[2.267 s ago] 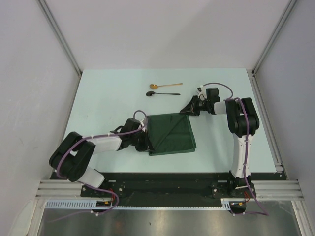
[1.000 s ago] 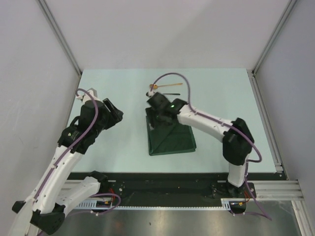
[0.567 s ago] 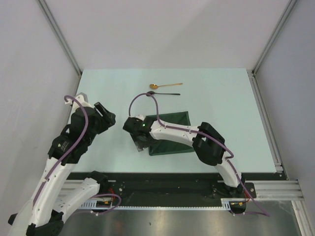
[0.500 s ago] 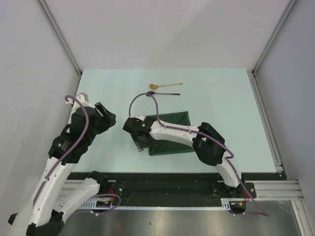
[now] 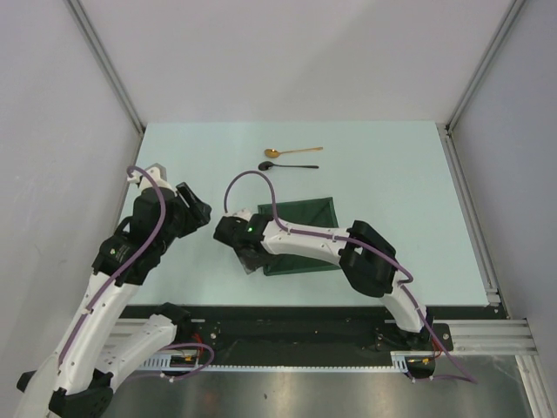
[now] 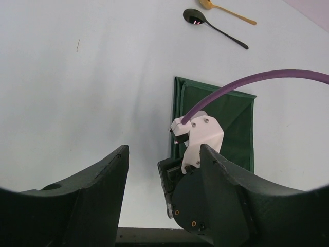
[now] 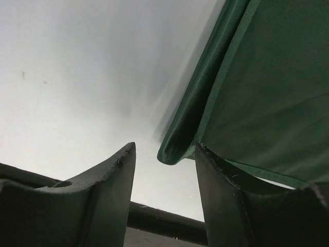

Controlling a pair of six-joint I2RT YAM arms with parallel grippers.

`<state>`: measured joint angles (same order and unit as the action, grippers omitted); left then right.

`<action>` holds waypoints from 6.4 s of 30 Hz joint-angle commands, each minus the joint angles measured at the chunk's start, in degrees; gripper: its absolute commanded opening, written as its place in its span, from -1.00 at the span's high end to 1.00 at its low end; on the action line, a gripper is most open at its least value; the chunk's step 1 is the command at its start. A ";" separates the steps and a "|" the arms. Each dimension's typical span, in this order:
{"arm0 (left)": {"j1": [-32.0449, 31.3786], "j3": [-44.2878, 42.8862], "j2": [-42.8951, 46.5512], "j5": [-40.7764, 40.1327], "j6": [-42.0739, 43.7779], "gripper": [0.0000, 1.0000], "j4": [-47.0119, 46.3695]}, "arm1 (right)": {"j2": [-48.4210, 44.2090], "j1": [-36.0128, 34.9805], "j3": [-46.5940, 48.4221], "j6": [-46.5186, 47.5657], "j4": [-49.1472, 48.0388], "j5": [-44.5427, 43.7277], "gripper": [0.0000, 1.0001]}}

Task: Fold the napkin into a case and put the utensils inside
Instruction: Pick up the upper triangle-folded napkin from the center of the board, then turn over the upper triangle folded napkin at the center of the board.

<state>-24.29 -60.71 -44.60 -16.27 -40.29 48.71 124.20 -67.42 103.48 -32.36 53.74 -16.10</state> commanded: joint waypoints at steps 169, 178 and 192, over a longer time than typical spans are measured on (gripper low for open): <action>36.33 -12.06 -21.07 30.88 1.52 1.00 -12.42 | -4.16 -8.78 17.97 4.16 -26.30 25.65 1.00; 31.69 -11.10 -24.29 30.34 1.18 1.00 -22.41 | -12.90 -4.67 -4.04 -7.16 -52.73 33.22 1.00; 0.66 -8.98 -50.21 18.47 -4.26 1.00 -40.44 | -39.90 8.17 -65.23 -15.36 -77.55 35.61 1.00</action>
<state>-19.57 -64.12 -91.39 9.43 -41.65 23.53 93.58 -59.70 47.42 -45.01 -19.18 11.22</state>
